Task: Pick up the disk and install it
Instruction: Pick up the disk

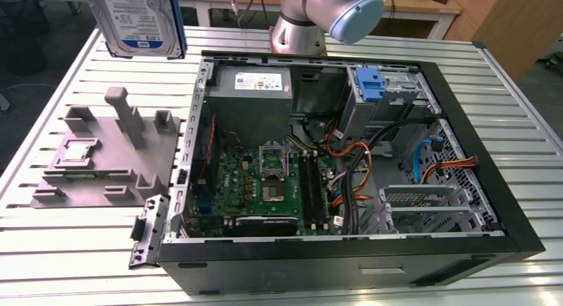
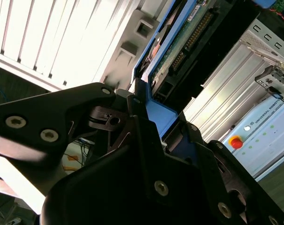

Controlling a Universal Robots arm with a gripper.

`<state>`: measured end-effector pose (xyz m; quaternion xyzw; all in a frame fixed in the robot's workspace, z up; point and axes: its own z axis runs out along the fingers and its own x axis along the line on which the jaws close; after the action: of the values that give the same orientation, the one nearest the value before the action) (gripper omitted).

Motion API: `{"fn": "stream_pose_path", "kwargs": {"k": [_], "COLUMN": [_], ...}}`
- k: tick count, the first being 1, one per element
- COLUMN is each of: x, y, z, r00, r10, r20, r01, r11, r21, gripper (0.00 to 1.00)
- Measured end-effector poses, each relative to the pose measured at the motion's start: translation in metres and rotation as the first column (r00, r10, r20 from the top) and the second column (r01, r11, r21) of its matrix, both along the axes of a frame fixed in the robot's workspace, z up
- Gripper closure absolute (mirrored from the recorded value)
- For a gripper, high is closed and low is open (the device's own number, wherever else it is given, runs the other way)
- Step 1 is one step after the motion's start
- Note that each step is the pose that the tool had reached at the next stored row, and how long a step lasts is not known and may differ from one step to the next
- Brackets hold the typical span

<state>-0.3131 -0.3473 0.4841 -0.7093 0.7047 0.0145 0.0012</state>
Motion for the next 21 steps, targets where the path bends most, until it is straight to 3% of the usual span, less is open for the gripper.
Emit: {"fn": "stream_pose_path", "kwargs": {"k": [21], "x": [0.0131], "y": [0.0], "z": [0.0], "r00": [1.0], "r10": [0.0], "r20": [0.0001], "r01": [0.0], "r11": [1.0], "r21": [0.0], "gripper": [0.64]}}
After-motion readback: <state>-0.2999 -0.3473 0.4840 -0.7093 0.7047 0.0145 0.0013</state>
